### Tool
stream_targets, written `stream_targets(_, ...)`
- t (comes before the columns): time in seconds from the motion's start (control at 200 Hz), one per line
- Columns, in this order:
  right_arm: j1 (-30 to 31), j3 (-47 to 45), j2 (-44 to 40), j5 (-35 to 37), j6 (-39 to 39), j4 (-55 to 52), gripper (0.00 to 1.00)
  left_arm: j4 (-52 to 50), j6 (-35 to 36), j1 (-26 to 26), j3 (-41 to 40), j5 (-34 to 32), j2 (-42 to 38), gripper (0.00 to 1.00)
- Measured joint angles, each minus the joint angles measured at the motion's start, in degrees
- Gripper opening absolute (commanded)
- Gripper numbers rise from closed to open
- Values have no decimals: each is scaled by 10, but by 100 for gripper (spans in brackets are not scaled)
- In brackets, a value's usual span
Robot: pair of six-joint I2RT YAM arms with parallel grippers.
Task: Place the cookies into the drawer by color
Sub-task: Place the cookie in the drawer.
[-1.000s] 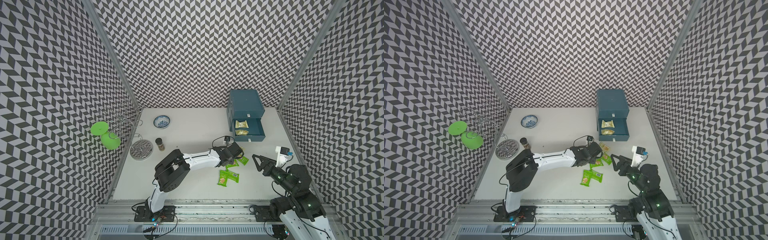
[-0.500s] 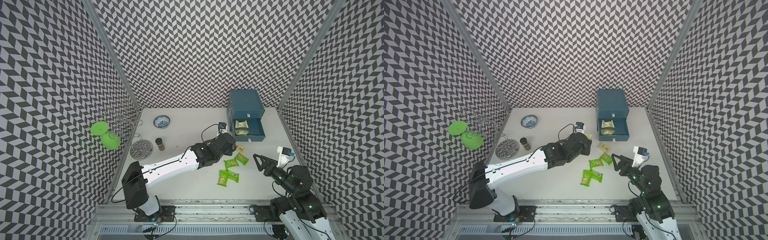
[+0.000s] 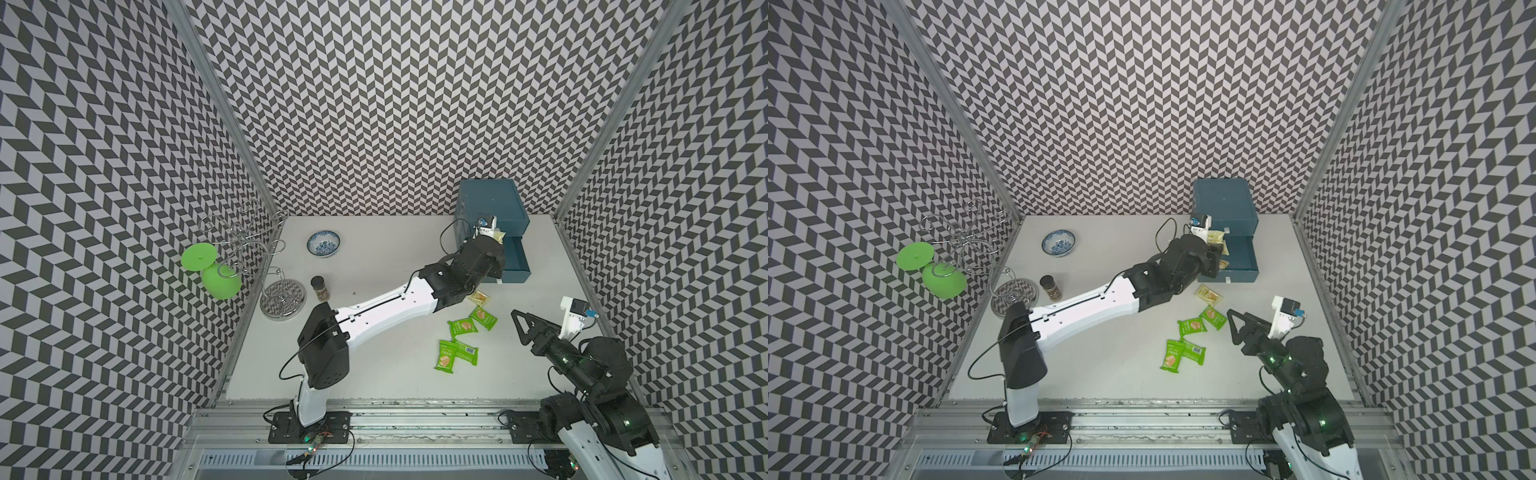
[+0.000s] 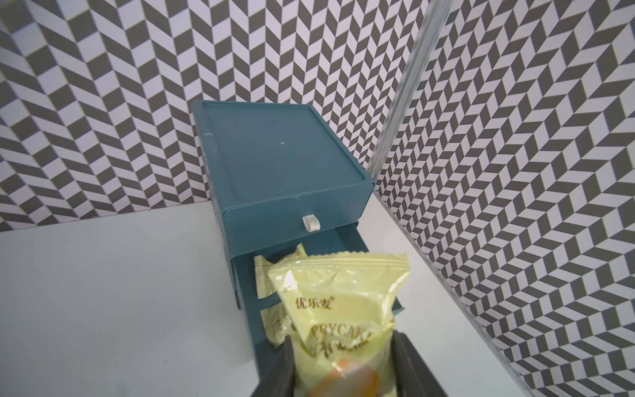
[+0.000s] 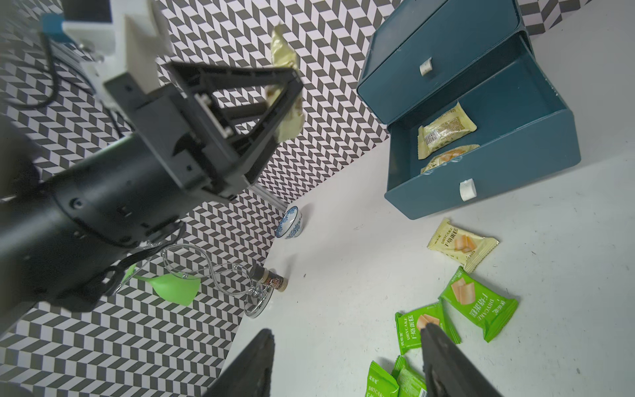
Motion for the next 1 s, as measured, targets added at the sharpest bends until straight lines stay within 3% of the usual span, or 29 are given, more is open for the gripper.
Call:
stream_targets(0.381, 0, 0, -19, 0, 13, -10, 69, -2, 24, 19, 108, 27, 141, 45)
stream_targets(0.996, 0, -3, -18, -2, 20, -10, 69, -33, 23, 54, 130, 41, 225, 49)
